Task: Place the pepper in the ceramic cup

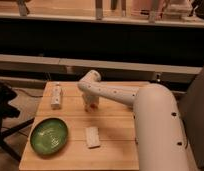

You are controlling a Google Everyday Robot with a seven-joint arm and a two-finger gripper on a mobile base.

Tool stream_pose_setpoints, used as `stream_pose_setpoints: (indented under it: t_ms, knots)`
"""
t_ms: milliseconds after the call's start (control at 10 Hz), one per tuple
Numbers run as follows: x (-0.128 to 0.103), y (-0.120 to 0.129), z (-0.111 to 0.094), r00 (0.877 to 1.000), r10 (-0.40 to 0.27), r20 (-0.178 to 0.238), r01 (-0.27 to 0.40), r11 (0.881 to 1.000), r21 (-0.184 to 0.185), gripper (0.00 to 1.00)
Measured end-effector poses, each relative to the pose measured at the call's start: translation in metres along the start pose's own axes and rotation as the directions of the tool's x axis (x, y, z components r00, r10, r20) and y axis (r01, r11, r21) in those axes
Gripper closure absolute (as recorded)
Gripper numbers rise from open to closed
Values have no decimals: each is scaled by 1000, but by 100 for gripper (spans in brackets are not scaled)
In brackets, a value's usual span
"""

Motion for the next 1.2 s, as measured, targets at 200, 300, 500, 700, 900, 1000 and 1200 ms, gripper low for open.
stream_pose_setpoints:
  t_ms: [200, 300, 500, 700, 900, 1000, 1200]
  knots:
    - [-1, 2, 0, 1000, 2, 3, -2, 1000, -3, 100]
    - [-1, 3, 0, 1000, 3, 3, -3, 1000, -4, 100]
    - [-6, 5, -9, 1000, -5, -2, 5, 1000, -4, 100]
    - [-8, 2, -36, 1000, -11, -19, 11, 1000, 1, 100]
    - [-10, 0, -48, 1000, -14, -22, 14, 1000, 4, 100]
    - [-11, 4, -50, 1000, -10, -23, 10, 1000, 3, 100]
    - [-11, 11, -60, 1000, -11, -19, 11, 1000, 11, 100]
